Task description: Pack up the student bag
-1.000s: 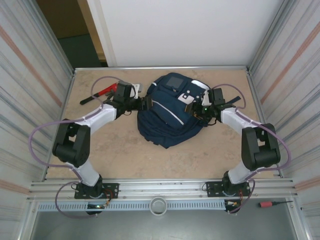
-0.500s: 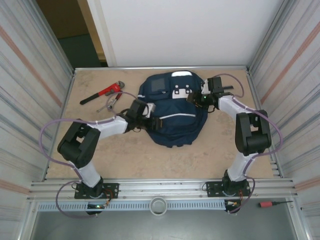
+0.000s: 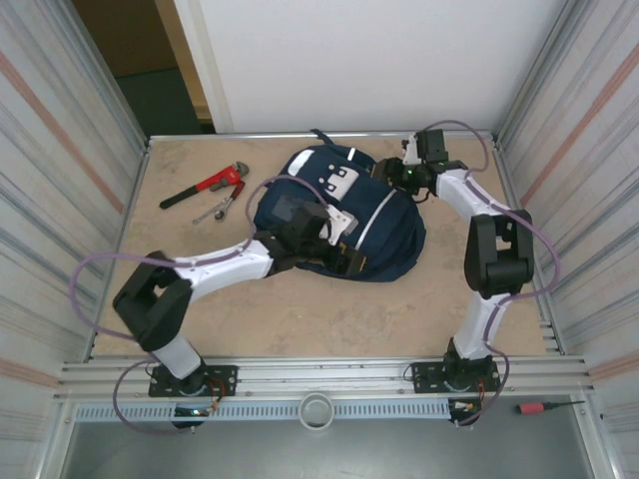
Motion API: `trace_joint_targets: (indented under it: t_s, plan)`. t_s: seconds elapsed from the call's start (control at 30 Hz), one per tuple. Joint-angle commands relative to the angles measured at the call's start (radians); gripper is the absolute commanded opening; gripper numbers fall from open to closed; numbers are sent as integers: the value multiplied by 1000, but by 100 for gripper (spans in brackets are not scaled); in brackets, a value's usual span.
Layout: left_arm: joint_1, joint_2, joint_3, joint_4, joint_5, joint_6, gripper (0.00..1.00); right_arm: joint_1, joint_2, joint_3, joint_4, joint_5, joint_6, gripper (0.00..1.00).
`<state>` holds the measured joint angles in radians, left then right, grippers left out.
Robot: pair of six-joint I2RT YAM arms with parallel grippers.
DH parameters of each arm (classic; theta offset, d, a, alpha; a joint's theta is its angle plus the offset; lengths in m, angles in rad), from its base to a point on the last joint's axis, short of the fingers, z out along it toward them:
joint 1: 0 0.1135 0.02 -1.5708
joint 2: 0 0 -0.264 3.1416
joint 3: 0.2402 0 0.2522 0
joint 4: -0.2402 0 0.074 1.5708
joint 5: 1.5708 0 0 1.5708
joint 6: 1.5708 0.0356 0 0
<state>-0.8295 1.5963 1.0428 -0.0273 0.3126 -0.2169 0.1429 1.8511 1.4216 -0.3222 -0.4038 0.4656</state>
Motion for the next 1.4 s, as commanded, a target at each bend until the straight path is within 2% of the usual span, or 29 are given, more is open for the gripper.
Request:
trace_joint_targets:
  t_s: [0.0, 0.1, 0.17, 0.23, 0.33, 0.4, 0.47, 0.6, 0.77, 0.9, 1.0, 1.2, 1.37]
  plan:
    - [19, -157, -55, -27, -137, 300, 70, 2, -155, -95, -43, 55, -46, 61]
    - [42, -209, -119, 32, -215, 539, 69, 32, -252, -209, -21, 54, -37, 61]
    - [72, -203, -137, 65, -201, 706, 68, 46, -312, -272, -17, 47, -28, 62]
    - [103, -175, -145, 83, -147, 889, 67, 53, -370, -330, -12, 26, -17, 62]
    - [111, -99, -128, 91, -144, 1170, 68, 52, -450, -396, -39, 21, -22, 63]
    - [113, -39, -89, 68, -148, 1307, 69, 47, -496, -436, -57, 19, -27, 64]
    - [113, 9, -46, 35, -153, 1391, 69, 46, -521, -467, -66, 3, -24, 64]
    - [110, 69, 5, 38, -142, 1472, 69, 34, -534, -525, -41, -57, 1, 65]
    - [101, 126, 60, -1, -152, 1512, 64, -5, -473, -542, 18, -150, 34, 63]
    - [101, 166, 100, -41, -168, 1507, 54, -11, -391, -509, 63, -185, 42, 57]
    - [103, 184, 110, -64, -163, 1501, 51, -29, -313, -473, 97, -244, 56, 50]
    - [105, 222, 122, -97, -137, 1488, 49, -39, -228, -441, 54, -138, 8, 37]
    - [111, 256, 148, -150, -148, 1484, 36, -39, -212, -455, 46, -100, -14, 34]
